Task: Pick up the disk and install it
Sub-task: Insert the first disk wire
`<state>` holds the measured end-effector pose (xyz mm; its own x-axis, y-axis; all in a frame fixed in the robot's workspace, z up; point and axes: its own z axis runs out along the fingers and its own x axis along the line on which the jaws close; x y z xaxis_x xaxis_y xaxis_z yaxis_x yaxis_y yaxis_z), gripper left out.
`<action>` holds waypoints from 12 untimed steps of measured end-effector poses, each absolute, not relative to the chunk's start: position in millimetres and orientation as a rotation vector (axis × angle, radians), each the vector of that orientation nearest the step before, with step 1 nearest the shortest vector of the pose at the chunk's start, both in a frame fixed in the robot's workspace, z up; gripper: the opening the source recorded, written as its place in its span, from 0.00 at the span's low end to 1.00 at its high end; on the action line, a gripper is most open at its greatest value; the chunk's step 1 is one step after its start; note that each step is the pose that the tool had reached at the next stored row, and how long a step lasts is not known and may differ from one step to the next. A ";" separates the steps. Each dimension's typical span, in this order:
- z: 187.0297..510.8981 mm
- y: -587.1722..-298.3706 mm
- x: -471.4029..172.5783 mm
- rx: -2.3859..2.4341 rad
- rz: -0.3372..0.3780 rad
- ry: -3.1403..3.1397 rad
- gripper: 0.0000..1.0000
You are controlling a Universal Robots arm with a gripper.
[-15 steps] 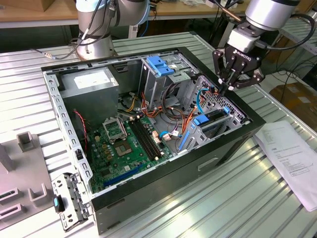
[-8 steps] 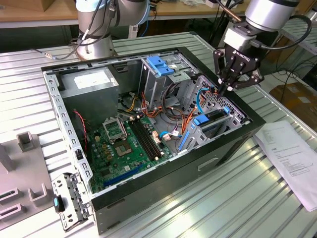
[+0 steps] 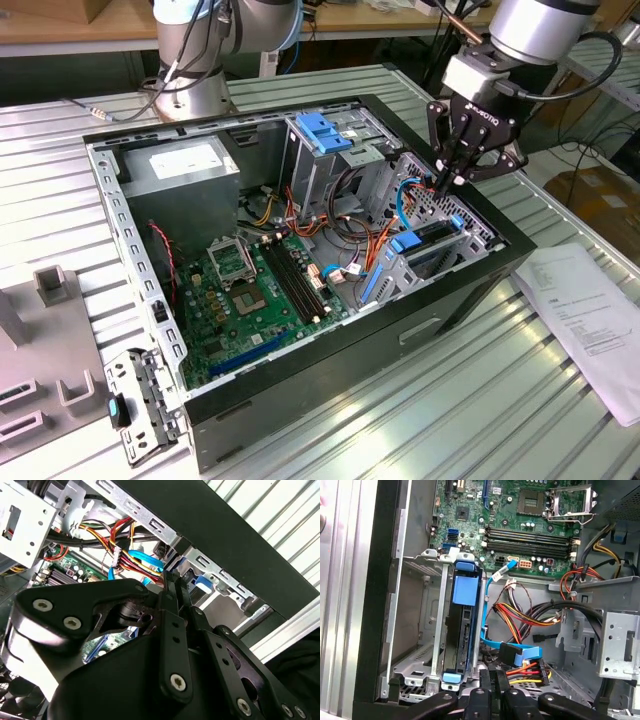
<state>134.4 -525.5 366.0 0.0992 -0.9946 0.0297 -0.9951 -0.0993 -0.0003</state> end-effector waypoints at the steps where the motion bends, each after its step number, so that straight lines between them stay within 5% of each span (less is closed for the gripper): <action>1: 366.0 -525.5 134.4 2.314 0.035 -2.095 0.16; 12: 365.8 -528.9 133.7 2.313 0.038 -2.100 0.16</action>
